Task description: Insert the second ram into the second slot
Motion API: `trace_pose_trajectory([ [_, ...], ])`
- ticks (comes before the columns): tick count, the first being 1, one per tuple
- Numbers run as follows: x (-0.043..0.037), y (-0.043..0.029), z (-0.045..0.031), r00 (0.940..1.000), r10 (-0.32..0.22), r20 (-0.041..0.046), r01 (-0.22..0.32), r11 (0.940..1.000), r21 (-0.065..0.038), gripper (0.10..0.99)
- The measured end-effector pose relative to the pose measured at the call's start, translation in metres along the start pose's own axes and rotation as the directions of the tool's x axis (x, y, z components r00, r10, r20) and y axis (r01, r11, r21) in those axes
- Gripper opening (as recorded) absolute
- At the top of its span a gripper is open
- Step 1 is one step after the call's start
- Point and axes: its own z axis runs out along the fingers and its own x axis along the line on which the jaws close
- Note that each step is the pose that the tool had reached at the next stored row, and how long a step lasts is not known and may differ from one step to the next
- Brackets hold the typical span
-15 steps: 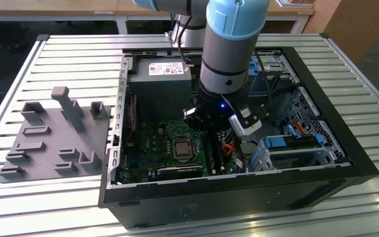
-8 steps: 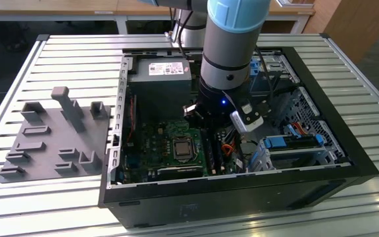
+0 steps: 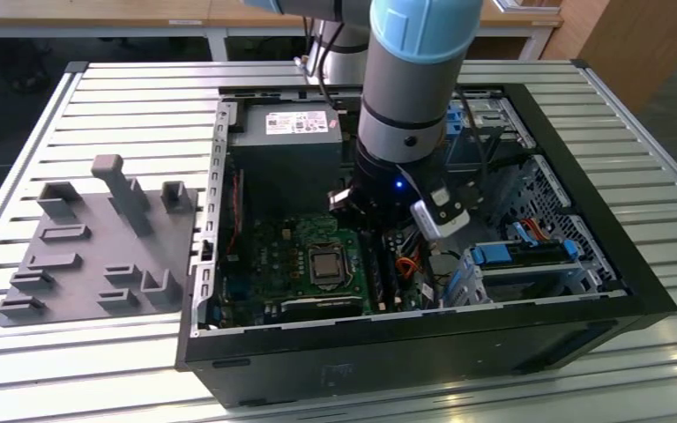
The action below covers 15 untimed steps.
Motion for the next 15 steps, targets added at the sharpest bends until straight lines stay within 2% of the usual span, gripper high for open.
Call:
trace_pose_trajectory([
  [8,0.0,-0.0001,0.0054,1.0,0.0,-0.0001,0.0,1.0,0.0,0.106],
  [15,0.0,0.0,0.0055,1.0,0.0,0.0002,0.0,1.0,-0.001,0.106],
])
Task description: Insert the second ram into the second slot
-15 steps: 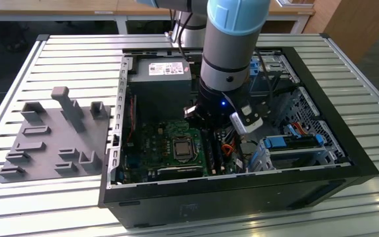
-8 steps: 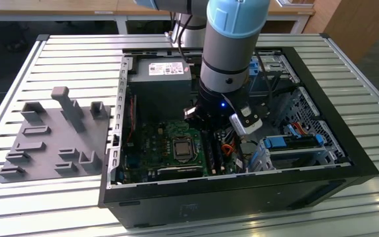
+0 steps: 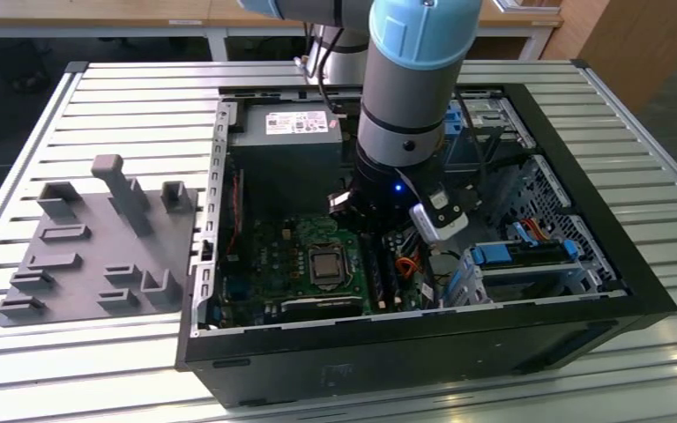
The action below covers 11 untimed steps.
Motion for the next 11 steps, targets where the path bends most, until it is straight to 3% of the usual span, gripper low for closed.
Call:
trace_pose_trajectory([
  [5,0.0,0.0,-0.0118,1.0,0.0,-0.0001,0.0,1.0,0.0,0.106],
  [11,-0.0002,-0.0099,-0.0125,1.0,0.0,-0.0002,0.0,1.0,0.001,0.106],
])
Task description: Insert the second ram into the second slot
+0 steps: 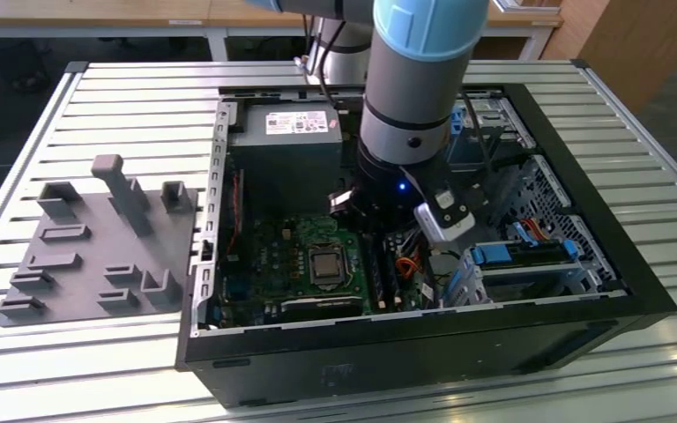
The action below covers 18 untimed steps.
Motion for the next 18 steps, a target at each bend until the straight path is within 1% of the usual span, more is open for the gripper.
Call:
trace_pose_trajectory([
  [2,-0.0001,-0.0034,0.0,1.0,0.0,0.0,0.0,1.0,0.0,0.106],
  [6,-0.0002,-0.0066,0.0004,1.0,0.0,0.0,0.0,1.0,0.003,0.106],
  [12,-0.0004,-0.0167,0.0005,1.0,0.0,0.0001,0.0,1.0,0.008,0.106],
  [18,-0.0004,-0.0213,0.0011,1.0,0.0,0.0001,0.0,0.9999,0.011,0.106],
])
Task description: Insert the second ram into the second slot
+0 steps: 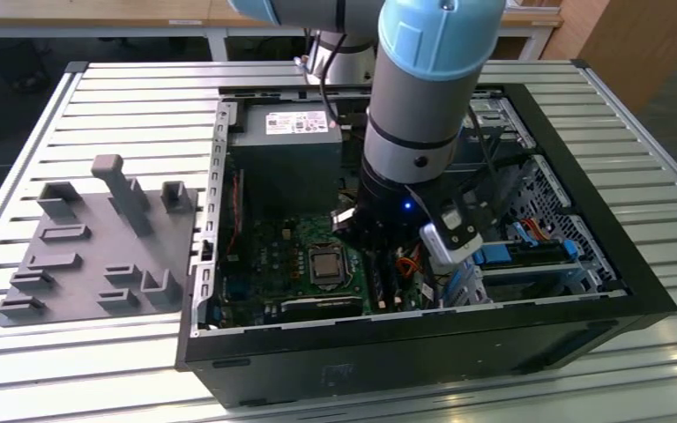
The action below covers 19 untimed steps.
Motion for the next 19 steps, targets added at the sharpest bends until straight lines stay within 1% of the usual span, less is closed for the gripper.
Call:
trace_pose_trajectory([
  [6,-0.0001,-0.0002,0.0051,1.0,0.0,0.0001,0.0,1.0,0.001,0.106],
  [14,-0.0001,-0.0003,0.0143,1.0,0.0,-0.0005,0.0,1.0,0.004,0.106],
  [16,-0.0001,-0.0002,0.0146,1.0,0.0,-0.0006,0.0,1.0,0.003,0.106],
  [17,-0.0001,0.0,0.0136,1.0,0.0,-0.0007,0.0,1.0,0.003,0.106],
  [19,-0.0002,0.0004,0.01,1.0,0.0,0.0003,0.0,1.0,-0.001,0.106],
])
